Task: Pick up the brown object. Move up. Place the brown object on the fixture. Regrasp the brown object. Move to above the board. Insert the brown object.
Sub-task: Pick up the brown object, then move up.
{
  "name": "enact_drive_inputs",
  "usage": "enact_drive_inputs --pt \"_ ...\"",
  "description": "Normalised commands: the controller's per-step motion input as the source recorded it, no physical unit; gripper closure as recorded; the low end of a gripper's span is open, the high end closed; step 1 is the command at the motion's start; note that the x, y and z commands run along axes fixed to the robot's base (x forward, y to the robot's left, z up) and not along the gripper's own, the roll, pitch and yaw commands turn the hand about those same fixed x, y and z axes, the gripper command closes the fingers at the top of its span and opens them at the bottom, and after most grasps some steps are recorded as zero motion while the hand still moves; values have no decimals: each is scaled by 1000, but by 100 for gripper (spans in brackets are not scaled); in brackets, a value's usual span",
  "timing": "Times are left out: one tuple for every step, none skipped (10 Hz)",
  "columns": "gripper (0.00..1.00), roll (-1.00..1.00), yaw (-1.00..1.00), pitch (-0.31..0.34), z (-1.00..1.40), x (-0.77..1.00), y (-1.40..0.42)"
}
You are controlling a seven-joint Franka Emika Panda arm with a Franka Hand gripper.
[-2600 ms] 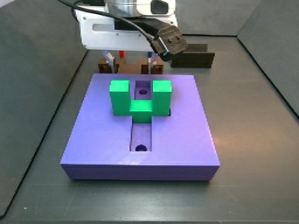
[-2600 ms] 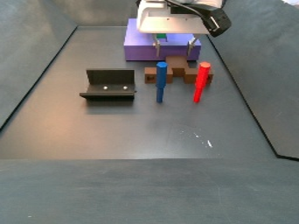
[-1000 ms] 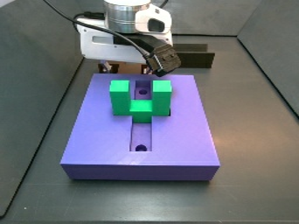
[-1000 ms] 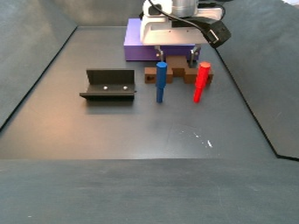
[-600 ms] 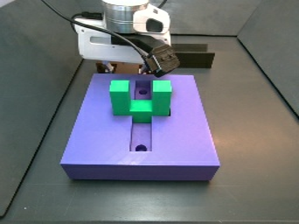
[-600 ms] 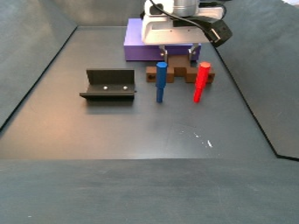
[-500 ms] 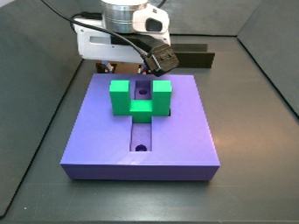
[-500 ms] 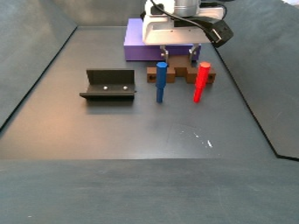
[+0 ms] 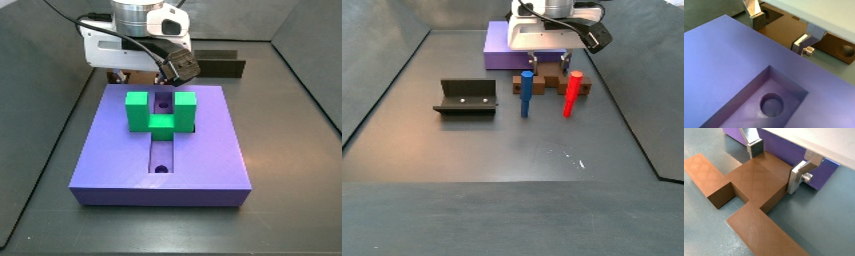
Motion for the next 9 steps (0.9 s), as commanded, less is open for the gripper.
enact_drive_inputs --pt "100 0 0 0 0 0 0" --pt "100 0 0 0 0 0 0" --pt "100 0 0 0 0 0 0" --pt "100 0 0 0 0 0 0" --pt "100 0 0 0 0 0 0" --pt "100 0 0 0 0 0 0" --pt "100 0 0 0 833 0 0" --pt "100 -1 37 9 809 3 -4" --pt "100 -9 37 45 701 -32 -6"
